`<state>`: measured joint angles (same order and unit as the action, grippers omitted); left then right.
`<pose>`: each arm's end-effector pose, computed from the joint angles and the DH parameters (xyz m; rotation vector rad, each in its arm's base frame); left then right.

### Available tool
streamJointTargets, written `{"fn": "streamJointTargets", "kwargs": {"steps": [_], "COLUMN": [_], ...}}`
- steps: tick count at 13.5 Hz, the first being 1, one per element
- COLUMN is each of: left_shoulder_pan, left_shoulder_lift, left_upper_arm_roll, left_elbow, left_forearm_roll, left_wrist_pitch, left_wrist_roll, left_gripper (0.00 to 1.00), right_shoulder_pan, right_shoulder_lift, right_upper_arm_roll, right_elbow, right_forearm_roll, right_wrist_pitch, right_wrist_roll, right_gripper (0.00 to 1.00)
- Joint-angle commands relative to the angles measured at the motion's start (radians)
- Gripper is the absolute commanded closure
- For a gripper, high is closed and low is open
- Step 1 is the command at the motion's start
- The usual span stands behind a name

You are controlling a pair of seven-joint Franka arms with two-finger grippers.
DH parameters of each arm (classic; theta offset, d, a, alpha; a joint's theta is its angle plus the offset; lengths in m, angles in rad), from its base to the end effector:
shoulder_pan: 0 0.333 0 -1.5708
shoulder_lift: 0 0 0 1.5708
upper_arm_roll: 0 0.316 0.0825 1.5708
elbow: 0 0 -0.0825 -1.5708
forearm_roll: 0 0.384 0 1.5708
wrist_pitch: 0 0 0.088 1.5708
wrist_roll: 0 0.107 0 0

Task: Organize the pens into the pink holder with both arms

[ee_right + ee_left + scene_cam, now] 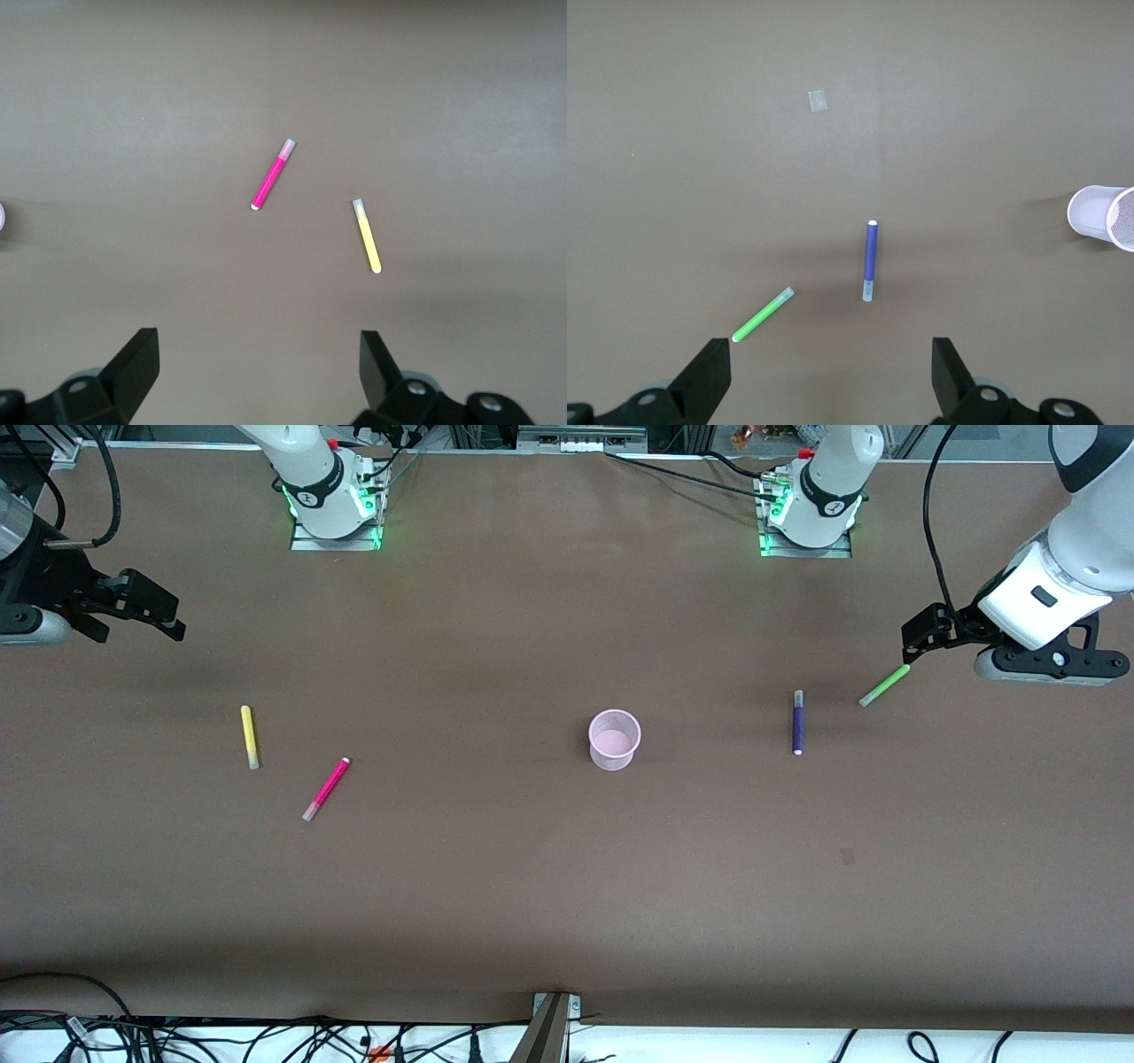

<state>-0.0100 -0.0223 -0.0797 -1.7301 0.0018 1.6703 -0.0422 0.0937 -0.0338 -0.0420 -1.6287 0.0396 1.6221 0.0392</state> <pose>0.5488 -0.0496 0.5698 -3.1341 0.0747 0.0584 0.5476 0.0320 0.6203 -3.0991 -0.0171 -0.0392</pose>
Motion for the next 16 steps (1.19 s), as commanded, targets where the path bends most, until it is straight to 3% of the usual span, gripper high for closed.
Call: {"fn": "streamJointTargets", "kwargs": {"steps": [1, 4, 6, 11, 14, 16], "left_shoulder_pan": [-0.004, -0.004, -0.004, -0.004, 0.018, 0.024], "left_shoulder_lift": [0.010, 0.010, 0.012, 0.117, 0.218, 0.293], "left_upper_arm_roll": [-0.002, -0.002, -0.003, -0.003, 0.001, 0.000], "left_elbow": [0.026, 0.026, 0.041, 0.135, 0.207, 0.216], "left_forearm_roll": [0.014, 0.015, 0.015, 0.004, 0.003, 0.017], "left_wrist_pitch": [-0.020, -0.020, -0.090, -0.222, -0.225, -0.140], "left_wrist_roll": [-0.015, -0.013, -0.008, -0.007, 0.005, 0.012], "left_gripper": [0.00, 0.00, 0.00, 0.00, 0.00, 0.00], "right_shoulder_pan": [0.000, 0.000, -0.002, -0.002, 0.000, 0.000], "right_shoulder_lift": [0.002, 0.002, 0.002, 0.002, 0.002, 0.002], "right_upper_arm_roll": [0.004, 0.004, 0.004, 0.004, 0.004, 0.004], "right_elbow": [0.010, 0.010, 0.010, 0.010, 0.010, 0.012], "right_forearm_roll": [-0.003, -0.003, -0.001, -0.003, -0.003, -0.003], "right_wrist_pitch": [-0.002, -0.002, -0.002, -0.002, -0.002, -0.002], "right_wrist_roll": [0.008, 0.008, 0.008, 0.008, 0.008, 0.008], "right_gripper": [0.00, 0.00, 0.00, 0.00, 0.00, 0.00]}}
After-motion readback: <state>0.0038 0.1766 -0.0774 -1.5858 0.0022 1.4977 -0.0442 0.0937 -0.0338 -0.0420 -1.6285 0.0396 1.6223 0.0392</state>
